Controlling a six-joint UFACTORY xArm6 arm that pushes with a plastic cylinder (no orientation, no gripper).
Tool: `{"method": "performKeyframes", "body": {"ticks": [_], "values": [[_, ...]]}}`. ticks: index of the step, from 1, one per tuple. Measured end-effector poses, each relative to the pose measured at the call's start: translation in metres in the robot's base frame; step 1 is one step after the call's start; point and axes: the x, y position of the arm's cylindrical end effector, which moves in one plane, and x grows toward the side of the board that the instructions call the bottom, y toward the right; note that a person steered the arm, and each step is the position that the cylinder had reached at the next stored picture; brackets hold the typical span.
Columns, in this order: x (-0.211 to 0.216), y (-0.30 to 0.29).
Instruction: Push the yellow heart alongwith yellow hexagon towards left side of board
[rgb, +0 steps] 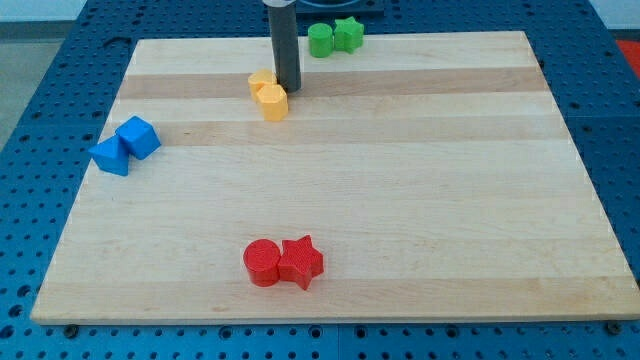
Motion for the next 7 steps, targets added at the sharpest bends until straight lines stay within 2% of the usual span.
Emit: {"method": "performKeyframes", "body": {"ticks": [1,2,3,5,7], "values": [[0.011,0.057],[0.057,0.065],[0.071,0.014],[0.001,-0.03],[-0.012,-0.066]]}}
